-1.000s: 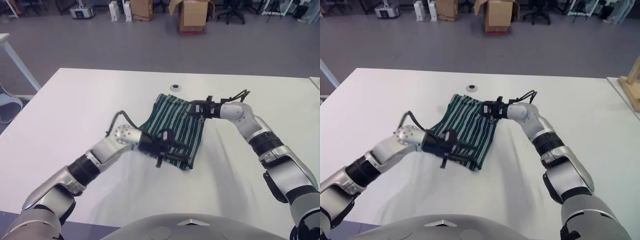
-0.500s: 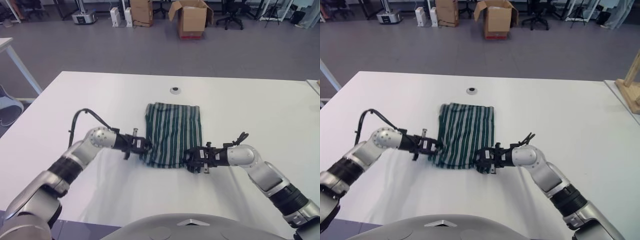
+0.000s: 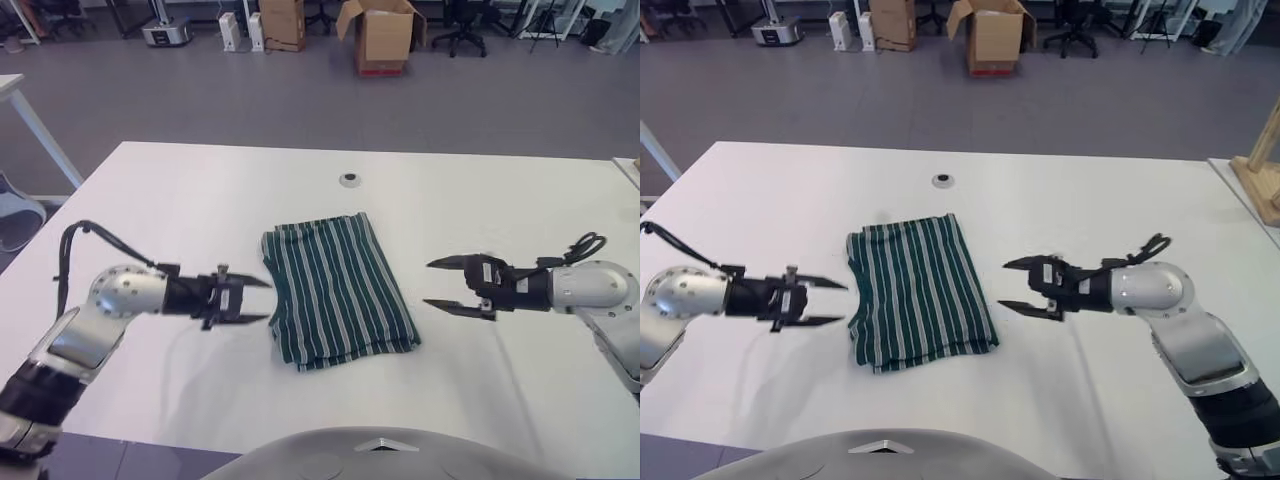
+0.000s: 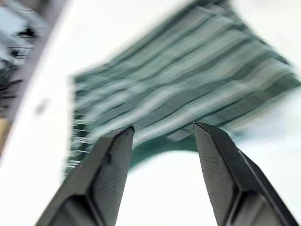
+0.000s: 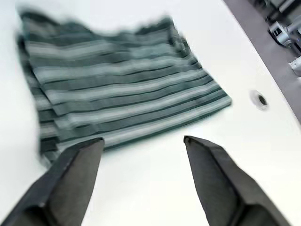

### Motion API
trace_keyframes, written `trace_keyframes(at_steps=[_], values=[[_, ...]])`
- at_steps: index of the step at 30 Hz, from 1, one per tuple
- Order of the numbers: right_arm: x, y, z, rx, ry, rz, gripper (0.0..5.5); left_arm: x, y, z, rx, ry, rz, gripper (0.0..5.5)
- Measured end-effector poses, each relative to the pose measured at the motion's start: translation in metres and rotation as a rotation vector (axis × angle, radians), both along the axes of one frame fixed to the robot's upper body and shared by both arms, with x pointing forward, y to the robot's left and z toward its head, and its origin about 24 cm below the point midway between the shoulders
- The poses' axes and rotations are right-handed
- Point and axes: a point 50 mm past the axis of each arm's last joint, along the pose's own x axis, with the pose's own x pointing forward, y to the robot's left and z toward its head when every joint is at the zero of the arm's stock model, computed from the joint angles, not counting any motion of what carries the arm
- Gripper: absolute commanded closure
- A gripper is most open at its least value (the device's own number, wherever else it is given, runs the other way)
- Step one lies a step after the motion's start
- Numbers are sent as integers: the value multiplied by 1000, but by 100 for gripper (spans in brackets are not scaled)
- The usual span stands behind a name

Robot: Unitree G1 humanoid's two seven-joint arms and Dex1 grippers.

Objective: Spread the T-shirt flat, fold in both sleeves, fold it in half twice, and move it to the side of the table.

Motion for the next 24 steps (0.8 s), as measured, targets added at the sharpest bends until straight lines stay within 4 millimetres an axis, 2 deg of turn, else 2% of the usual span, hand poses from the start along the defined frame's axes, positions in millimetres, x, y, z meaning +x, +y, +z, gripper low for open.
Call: trace_keyframes(at_steps=[4,6,9,11,12,15,18,24], values=[[-3,-11,-29,-202,-181,167,198,-15,9,-19,93,-233,-199,289],[-9,-11,-50,-242,-274,310,198,-21,0,-32,32,-389,-254,289],[3,2,-63,-202,-445,468,198,-32,-23,-54,-81,-508,-263,289],[9,10,-68,-160,-486,513,198,-32,-28,-62,-116,-542,-247,289],[13,15,-70,-131,-498,534,217,-31,-31,-65,-135,-551,-254,289],[16,34,-76,-60,-492,615,280,-29,-46,-72,-198,-562,-330,348],[7,52,-82,4,-461,732,355,-28,-52,-77,-232,-558,-415,397],[-9,58,-87,31,-431,876,488,-22,-53,-74,-263,-517,-452,453]])
